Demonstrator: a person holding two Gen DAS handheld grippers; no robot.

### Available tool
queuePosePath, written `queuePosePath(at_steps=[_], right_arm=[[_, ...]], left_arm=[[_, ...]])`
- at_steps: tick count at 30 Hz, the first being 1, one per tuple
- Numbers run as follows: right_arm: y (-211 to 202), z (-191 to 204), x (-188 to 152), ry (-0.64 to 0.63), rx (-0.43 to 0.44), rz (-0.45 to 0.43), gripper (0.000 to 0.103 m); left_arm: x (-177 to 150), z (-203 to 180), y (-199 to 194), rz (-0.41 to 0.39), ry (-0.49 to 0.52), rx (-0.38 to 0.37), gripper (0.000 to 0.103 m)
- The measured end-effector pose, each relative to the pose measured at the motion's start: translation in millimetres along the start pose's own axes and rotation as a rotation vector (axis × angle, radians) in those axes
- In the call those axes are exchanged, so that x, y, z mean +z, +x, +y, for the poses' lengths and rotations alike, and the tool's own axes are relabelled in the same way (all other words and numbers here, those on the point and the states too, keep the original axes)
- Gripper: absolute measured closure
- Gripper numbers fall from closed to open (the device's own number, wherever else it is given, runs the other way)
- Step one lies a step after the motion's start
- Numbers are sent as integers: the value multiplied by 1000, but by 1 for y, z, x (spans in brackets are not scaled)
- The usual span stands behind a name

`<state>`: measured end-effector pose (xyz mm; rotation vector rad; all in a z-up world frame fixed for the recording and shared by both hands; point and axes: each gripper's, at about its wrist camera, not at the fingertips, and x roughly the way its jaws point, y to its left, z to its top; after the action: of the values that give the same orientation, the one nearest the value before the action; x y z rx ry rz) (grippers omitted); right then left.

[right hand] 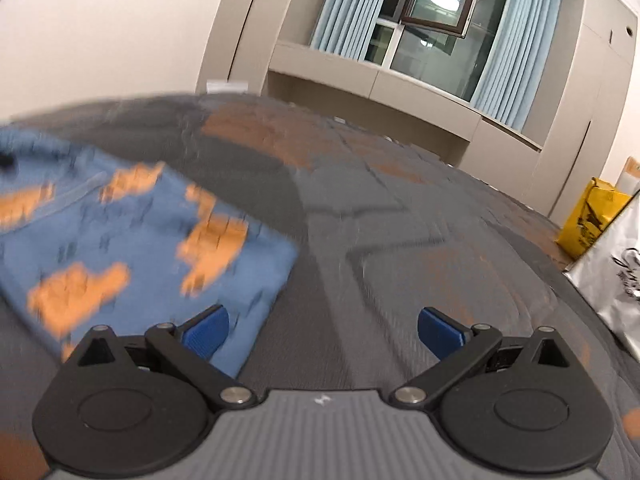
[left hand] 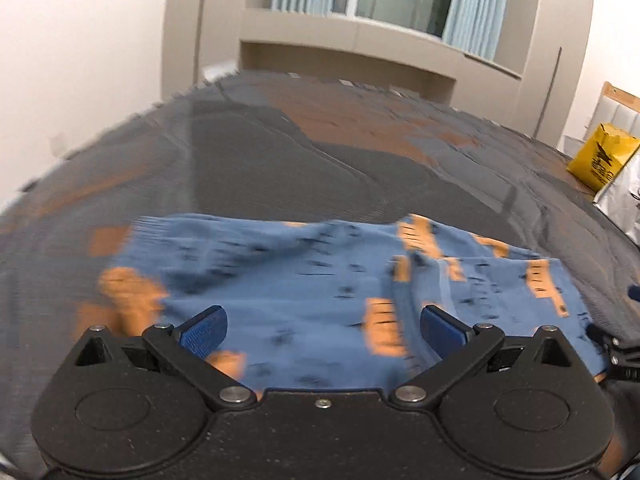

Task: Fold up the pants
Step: 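Open both grippers and release the pants onto the bed, then grasp the pants leg cuff with the left gripper and lift it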

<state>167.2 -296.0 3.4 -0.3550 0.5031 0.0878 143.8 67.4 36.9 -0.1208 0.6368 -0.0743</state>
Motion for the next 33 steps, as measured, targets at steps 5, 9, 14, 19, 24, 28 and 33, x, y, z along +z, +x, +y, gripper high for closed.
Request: queuePosePath(at_steps=[5,9,14,19,24,28,33], right_arm=[[-23,20,16,-35,-80,-99,0],[-25,48,48,-11,85,-123,0],[-12,116,70,-112,231,-121,0],[0,153,79,-143,249,-111,0],[2,154,78,-108,246,-100,0],[0,154,76,-97,235,-107,0],[-4,154,73,-85,233,-126,0]], left_arm=[[-9,56,-3,-18,-133,69,1],[-13,92,6,-28,-232,79,1],[-10,105,11,-72,-249,51,1],[-6,107,23,-88,-249,26,1],[-7,110,27,-106,-253,8,1],[-8,111,27,-116,-258,-1,1],[-13,118,22,-139,-348,-43,1]])
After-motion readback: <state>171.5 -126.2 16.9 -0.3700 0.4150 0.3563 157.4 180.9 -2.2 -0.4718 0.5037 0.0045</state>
